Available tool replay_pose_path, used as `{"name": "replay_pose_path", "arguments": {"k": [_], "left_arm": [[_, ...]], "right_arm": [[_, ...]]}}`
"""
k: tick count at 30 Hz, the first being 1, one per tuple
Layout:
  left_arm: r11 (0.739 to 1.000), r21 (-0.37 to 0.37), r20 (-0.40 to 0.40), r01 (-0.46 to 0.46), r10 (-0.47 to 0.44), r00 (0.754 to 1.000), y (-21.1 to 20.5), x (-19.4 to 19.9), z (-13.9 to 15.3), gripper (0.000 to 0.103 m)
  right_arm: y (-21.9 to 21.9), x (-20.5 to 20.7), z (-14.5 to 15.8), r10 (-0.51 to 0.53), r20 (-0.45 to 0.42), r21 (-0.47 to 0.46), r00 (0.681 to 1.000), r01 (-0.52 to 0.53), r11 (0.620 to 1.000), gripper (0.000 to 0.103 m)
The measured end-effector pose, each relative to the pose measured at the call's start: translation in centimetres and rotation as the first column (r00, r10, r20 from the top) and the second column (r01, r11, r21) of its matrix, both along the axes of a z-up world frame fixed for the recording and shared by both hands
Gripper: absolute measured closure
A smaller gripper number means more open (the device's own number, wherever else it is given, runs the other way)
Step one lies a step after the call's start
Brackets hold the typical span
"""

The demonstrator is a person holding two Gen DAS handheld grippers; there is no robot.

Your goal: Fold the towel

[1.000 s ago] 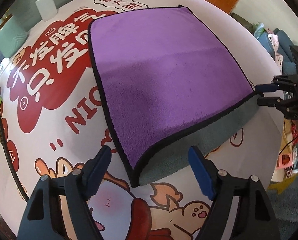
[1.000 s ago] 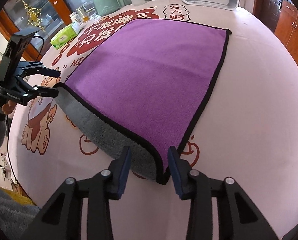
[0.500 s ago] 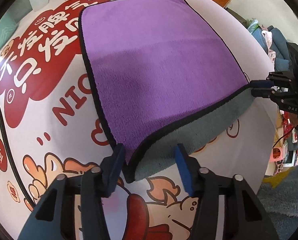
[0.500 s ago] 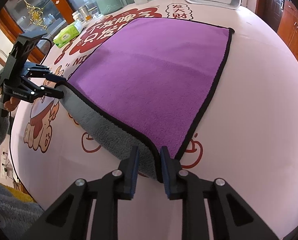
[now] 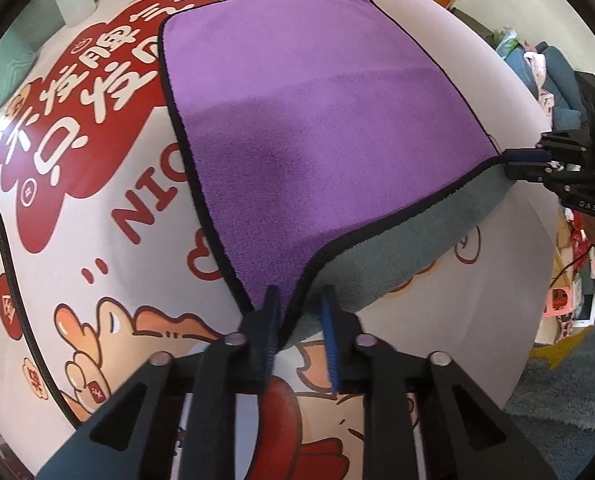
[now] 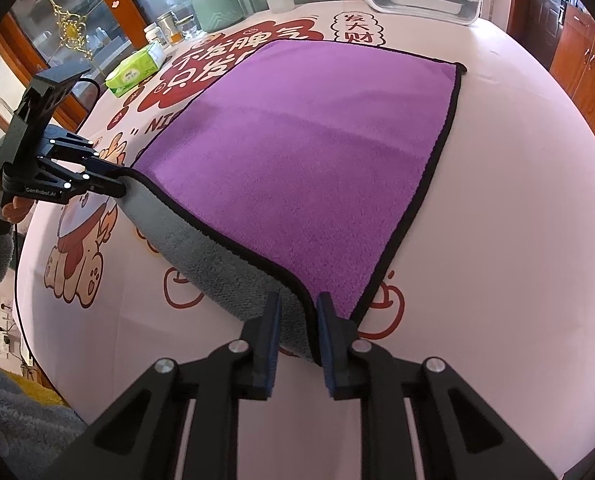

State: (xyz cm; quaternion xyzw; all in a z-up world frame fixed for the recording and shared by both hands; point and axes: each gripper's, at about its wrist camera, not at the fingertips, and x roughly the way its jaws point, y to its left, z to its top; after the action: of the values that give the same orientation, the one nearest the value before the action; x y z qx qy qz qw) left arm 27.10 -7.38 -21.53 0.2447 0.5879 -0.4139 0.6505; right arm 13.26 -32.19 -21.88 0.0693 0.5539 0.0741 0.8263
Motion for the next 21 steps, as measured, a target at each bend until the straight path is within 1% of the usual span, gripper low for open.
{"name": "replay_pose_path", "arguments": {"k": [2, 4, 11, 15, 21], "left_arm": [[1.0, 0.006, 0.007, -0.005, 0.005, 1.0, 0.2, -0.1, 0.0, 0.093], [1.0, 0.015, 0.019, -0.001, 0.001, 1.0, 0.0, -0.2, 0.1, 0.095], [0.998, 0.049, 0.079, 0.027, -0.031, 0.996, -1.1, -1.6, 0.5, 0.097], [0.997, 0.064, 0.089, 0.03, -0.036, 0.995, -1.6, -1.9, 0.7, 0.097], [0.996, 0.088, 0.114, 0.015, -0.025, 0.993, -2.6, -1.7, 1.4, 0.098]], "right_arm": [[0.1, 0.0, 0.1, 0.005, 0.003, -0.002, 1.0, -0.005, 1.0, 0.09], [0.3, -0.1, 0.2, 0.015, 0.007, -0.011, 1.0, -0.015, 1.0, 0.096], [1.3, -0.3, 0.4, 0.038, 0.018, -0.081, 0.999, -0.036, 0.996, 0.098], [1.6, -0.4, 0.8, 0.041, 0.046, -0.139, 0.998, -0.034, 0.99, 0.098], [1.2, -0.1, 2.5, 0.015, 0.103, -0.143, 0.995, 0.0, 0.99, 0.099]]}}
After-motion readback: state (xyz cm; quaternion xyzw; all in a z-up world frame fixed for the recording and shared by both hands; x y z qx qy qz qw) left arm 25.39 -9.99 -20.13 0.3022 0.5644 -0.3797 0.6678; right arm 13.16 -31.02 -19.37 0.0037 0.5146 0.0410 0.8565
